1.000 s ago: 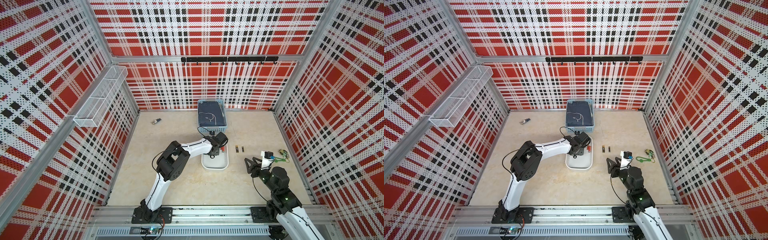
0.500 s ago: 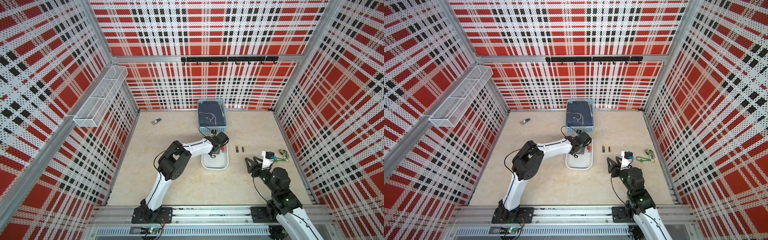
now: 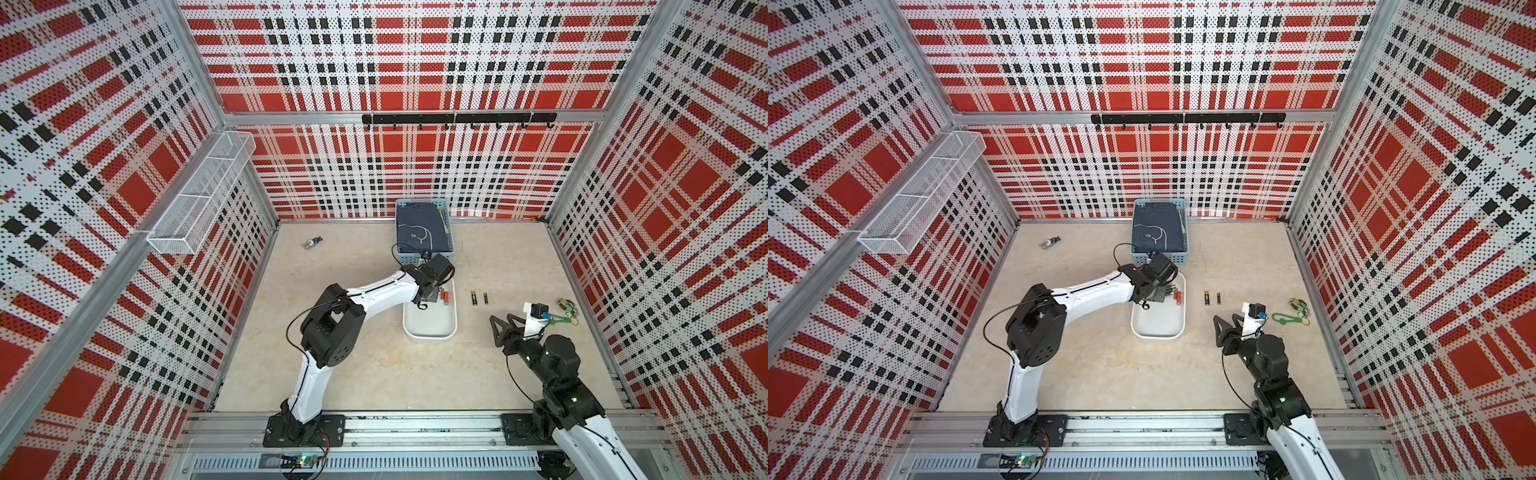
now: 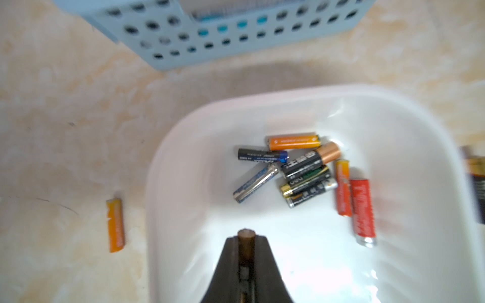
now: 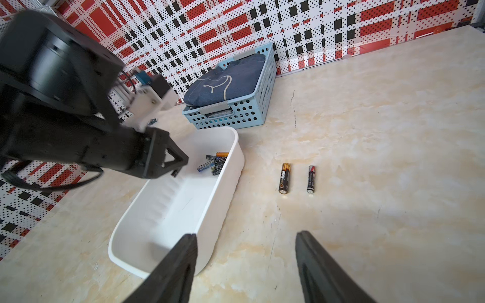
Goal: Take the batteries out of the storage box
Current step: Pick up the battery from the storage box, then place the battery at the center of the board.
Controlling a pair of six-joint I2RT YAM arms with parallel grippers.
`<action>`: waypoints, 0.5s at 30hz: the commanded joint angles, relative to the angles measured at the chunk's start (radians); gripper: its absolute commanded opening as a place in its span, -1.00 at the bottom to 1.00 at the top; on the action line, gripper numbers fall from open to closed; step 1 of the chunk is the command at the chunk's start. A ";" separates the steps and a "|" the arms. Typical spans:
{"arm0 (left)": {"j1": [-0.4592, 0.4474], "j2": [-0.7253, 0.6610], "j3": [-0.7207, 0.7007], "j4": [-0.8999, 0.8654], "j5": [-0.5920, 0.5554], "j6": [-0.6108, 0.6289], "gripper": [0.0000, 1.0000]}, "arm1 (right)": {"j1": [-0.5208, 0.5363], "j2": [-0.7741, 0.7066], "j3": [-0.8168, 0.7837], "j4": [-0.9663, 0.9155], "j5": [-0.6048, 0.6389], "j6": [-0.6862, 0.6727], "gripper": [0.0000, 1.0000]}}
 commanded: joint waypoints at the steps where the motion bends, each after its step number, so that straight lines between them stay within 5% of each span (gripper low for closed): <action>1: 0.088 -0.110 -0.064 0.004 0.017 0.053 -1.00 | 0.007 -0.011 0.008 0.004 0.014 0.008 0.35; 8: 0.284 -0.147 -0.287 0.177 0.096 0.187 -1.00 | 0.007 -0.015 0.009 0.000 0.024 0.011 0.38; 15: 0.326 -0.071 -0.332 0.236 0.104 0.220 -1.00 | 0.006 -0.005 0.010 0.004 0.025 0.011 0.39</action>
